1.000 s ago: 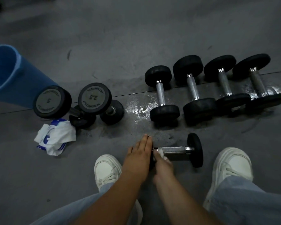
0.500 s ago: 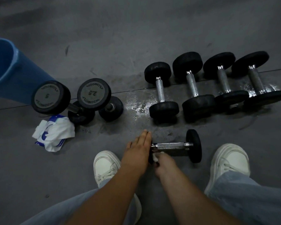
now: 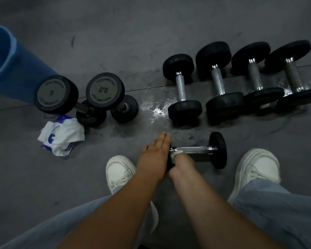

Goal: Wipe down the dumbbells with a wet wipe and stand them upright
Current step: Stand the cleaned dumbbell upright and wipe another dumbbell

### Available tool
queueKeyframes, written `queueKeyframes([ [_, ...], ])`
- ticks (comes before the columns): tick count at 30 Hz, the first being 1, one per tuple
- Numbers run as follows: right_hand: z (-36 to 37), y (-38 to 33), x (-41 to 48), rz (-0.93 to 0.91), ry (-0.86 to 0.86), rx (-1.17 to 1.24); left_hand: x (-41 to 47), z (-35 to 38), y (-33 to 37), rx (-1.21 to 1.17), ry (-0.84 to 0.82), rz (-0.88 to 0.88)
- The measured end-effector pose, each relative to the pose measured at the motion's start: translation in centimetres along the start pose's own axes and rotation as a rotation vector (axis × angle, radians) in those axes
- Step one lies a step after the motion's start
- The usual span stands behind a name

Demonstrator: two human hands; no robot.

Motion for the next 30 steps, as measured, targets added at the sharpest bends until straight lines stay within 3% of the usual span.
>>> queueKeyframes([
  [3,-1.6,-1.1,-0.5,-0.174,-0.047,-0.316,0.1,0.1,-0.1,-0.002,-0.023,0.006],
  [5,-2.6,-2.0,-1.5,-0.555,-0.052,-0.6,0.1,0.3,-0.3,-0.009,-0.022,0.007],
  [7,-2.4,-3.4,-2.3,-1.016,0.068,-1.001,0.0,0.2,-0.2,-0.011,-0.011,0.006],
  [8,-2.2,-3.7,-2.1,-1.179,0.145,-1.208,-0.1,0.0,-0.1,-0.007,-0.009,0.01],
  [10,-2.7,-2.7,-1.8,-1.339,0.15,-1.532,-0.1,-0.2,0.0,-0.005,-0.029,0.014],
  [12,-4.4,-1.0,-1.0,-1.353,0.092,-1.785,-0.2,-0.3,0.0,-0.003,-0.052,0.014],
  [15,-3.5,-2.1,0.4,-1.373,0.09,-1.983,0.0,-0.5,0.1,0.012,-0.046,0.014],
  [18,-2.0,-2.9,-0.1,-1.315,0.17,-1.998,0.4,-0.9,0.0,0.001,-0.082,0.01],
  [23,-3.8,-1.7,-1.1,-1.371,0.131,-2.051,0.7,-1.0,0.0,0.023,-0.142,0.01],
  [26,-1.6,-3.3,-0.7,-1.355,0.246,-2.021,1.1,-1.4,-0.1,0.02,-0.15,0.004],
  [30,-3.6,-1.4,-1.3,-1.287,0.113,-2.063,0.4,-1.1,0.2,-0.007,-0.14,0.001],
])
Point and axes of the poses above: each hand's wrist, its own x-axis towards the middle knuckle, its own z-axis out of the palm, y = z × x, the point moved 4 cm from there along x, towards the middle knuckle, and after that the axes turned 1 degree about z, right-handed, at the moved point
